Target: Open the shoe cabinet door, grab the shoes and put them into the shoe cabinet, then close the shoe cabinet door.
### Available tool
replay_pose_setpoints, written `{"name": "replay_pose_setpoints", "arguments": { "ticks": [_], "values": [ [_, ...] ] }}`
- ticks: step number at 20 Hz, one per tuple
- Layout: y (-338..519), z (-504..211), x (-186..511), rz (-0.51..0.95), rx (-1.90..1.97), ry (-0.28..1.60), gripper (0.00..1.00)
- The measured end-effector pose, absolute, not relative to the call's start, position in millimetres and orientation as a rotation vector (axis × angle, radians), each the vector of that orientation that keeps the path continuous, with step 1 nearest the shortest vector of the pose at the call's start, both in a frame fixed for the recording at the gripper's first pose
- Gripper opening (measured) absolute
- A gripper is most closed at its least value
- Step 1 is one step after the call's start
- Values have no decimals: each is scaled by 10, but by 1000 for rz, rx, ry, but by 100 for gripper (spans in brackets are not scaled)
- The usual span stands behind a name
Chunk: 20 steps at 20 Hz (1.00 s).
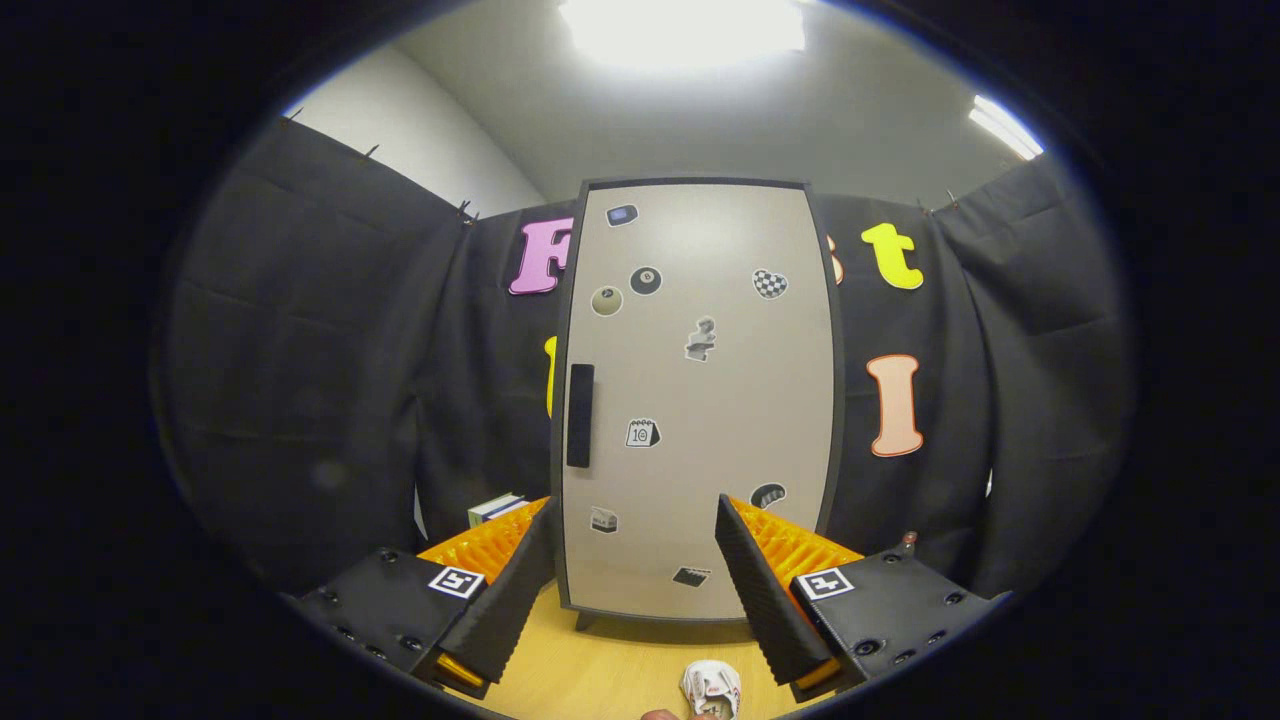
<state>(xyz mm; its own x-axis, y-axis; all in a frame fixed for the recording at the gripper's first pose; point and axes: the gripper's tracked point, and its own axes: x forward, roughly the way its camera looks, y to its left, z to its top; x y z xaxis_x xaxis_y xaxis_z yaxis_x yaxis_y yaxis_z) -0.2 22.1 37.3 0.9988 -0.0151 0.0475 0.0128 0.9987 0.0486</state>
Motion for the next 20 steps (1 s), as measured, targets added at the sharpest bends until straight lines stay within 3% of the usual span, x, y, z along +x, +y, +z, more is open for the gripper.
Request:
{"name": "replay_pose_setpoints", "arguments": {
  "ticks": [13, 20],
  "values": [
    [184, 821, 429, -72, 52, -35, 97],
    [230, 759, 1060, -71, 33, 21, 97]
  ]
}}
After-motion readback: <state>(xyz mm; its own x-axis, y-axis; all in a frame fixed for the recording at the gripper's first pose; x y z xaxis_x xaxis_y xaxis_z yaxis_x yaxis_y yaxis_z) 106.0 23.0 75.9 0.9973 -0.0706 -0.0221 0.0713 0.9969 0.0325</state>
